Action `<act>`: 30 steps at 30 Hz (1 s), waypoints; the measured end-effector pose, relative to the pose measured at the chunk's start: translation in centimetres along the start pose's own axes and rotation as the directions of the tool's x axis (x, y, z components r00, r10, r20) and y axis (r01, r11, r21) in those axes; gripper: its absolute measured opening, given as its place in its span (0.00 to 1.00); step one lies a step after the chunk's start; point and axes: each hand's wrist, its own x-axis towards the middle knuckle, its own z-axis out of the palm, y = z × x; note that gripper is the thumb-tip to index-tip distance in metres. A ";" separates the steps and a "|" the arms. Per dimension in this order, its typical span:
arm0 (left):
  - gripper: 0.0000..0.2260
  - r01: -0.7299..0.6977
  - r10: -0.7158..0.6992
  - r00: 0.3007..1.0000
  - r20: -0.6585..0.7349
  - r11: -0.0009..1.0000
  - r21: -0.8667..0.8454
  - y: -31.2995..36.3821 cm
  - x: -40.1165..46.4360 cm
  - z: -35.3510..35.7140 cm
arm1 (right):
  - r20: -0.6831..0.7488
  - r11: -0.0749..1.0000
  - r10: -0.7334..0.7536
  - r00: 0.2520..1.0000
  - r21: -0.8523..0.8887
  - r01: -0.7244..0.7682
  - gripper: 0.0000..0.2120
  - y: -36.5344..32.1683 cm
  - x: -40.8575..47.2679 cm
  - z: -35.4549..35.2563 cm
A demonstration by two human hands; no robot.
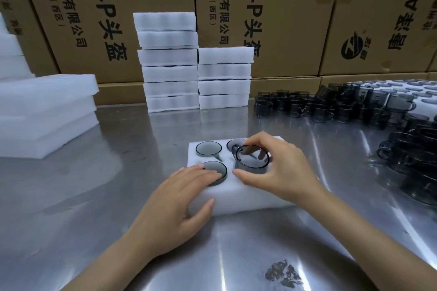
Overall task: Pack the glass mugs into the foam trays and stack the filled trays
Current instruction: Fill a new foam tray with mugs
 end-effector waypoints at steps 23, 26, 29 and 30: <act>0.25 -0.144 0.138 0.988 0.068 0.986 0.087 2.0 3.2 0.3 | 0.336 0.934 -0.108 0.936 -0.288 0.212 0.30 0.0 -1.5 -0.3; 0.23 -0.142 0.138 0.989 0.044 0.987 0.079 2.0 3.4 0.4 | 0.368 0.912 -0.098 0.925 -0.338 0.231 0.32 -0.2 -1.5 -0.2; 0.21 -0.123 0.123 0.992 0.013 0.991 0.051 2.2 3.8 0.5 | 0.383 0.904 -0.088 0.919 -0.358 0.236 0.33 -0.3 -1.5 -0.1; 0.21 -0.122 0.121 0.993 0.015 0.991 0.048 2.2 3.9 0.5 | 0.386 0.904 -0.085 0.918 -0.358 0.234 0.33 -0.3 -1.5 -0.1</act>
